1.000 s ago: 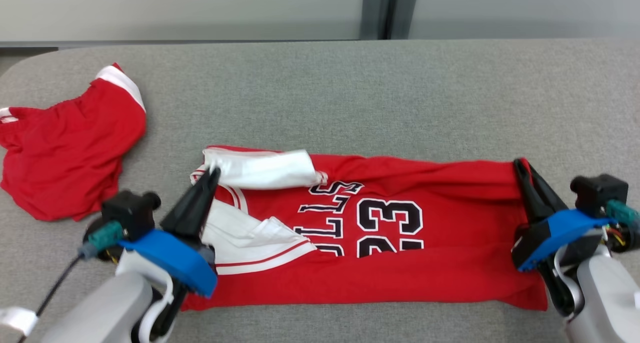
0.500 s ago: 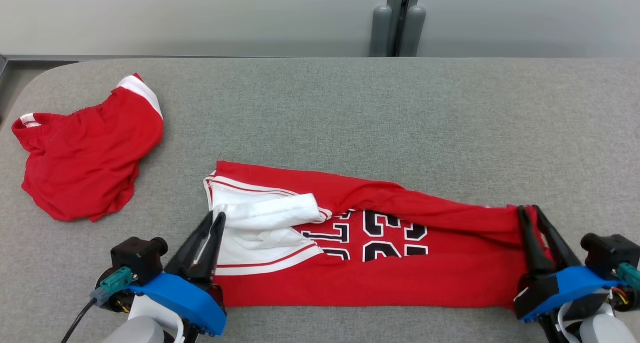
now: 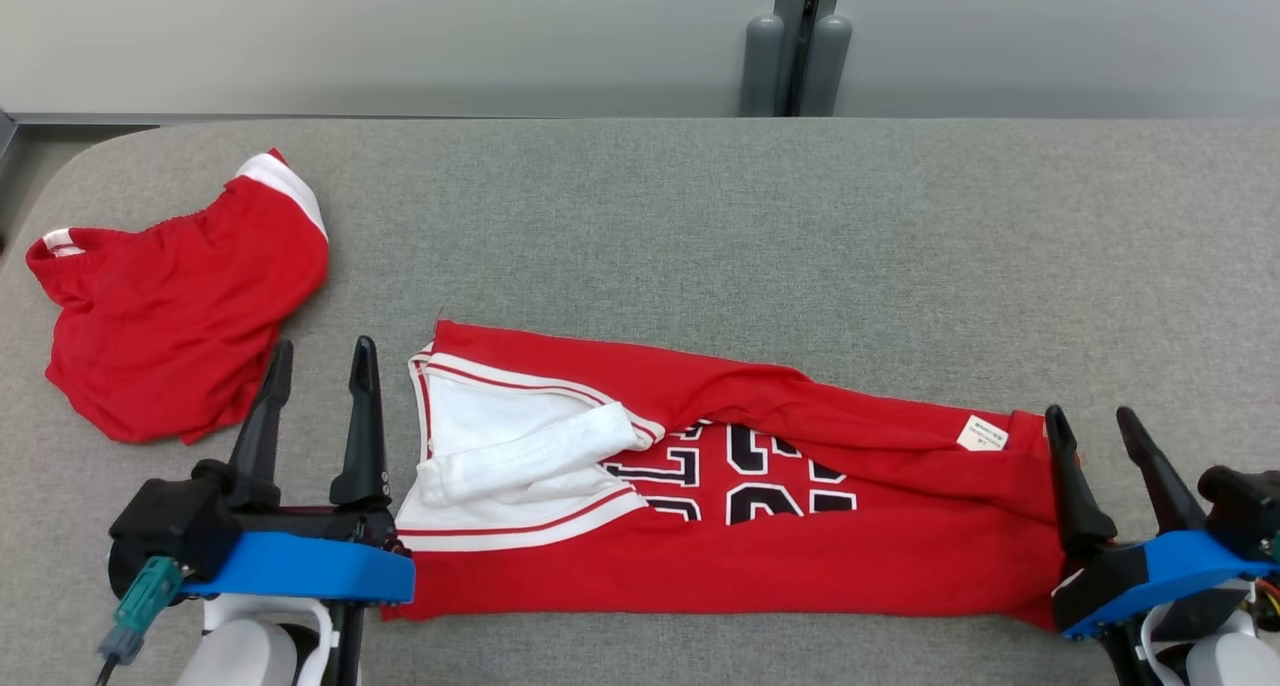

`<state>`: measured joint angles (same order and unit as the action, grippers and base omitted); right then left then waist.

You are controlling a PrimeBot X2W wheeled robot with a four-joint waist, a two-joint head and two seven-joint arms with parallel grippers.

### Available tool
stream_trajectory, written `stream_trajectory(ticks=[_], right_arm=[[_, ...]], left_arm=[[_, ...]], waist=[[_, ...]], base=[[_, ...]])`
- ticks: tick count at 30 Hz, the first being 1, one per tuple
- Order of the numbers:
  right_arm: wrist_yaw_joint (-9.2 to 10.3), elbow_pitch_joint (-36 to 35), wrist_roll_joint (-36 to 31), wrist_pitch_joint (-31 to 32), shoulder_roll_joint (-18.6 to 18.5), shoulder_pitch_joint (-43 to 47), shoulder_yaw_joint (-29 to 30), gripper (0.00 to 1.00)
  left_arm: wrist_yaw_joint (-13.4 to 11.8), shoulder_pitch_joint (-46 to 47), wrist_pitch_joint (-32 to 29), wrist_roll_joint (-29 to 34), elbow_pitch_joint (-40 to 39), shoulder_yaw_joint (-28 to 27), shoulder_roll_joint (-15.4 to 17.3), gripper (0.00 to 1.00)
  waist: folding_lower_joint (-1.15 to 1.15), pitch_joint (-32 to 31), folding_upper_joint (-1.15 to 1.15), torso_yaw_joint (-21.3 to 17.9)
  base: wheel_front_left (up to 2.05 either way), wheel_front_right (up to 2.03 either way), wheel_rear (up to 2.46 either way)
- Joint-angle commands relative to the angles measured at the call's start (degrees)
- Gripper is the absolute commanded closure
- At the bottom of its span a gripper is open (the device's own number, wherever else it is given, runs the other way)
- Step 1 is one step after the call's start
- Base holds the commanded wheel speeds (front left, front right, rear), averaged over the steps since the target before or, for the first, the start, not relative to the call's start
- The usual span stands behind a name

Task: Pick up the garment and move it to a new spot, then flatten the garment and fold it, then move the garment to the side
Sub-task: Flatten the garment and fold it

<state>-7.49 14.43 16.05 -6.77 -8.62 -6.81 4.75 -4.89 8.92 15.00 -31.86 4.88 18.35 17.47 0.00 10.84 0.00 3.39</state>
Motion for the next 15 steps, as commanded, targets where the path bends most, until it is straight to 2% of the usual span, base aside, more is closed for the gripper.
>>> stream_trajectory(ticks=[1,8,15], right_arm=[[-0.01,1.3,-0.7,0.5,0.5,-0.3,0.5,0.0],[-0.02,8.0,-1.0,0.3,2.0,-0.8,1.1,0.0],[-0.02,15.1,-0.8,-0.1,3.4,-1.0,-0.6,0.0]], left_arm=[[1.2,-1.0,0.3,2.9,-0.6,-3.2,-1.7,0.0],[6.1,-3.0,0.3,10.7,0.9,-11.3,-8.2,0.0],[9.1,-3.1,0.3,15.3,1.9,-16.4,-11.8,0.0]], waist=[[0.0,0.1,0.0,0.1],[0.0,0.6,0.0,0.2],[0.0,1.0,0.0,0.4]], base=[[0.0,0.0,0.0],[0.0,0.0,0.0],[0.0,0.0,0.0]])
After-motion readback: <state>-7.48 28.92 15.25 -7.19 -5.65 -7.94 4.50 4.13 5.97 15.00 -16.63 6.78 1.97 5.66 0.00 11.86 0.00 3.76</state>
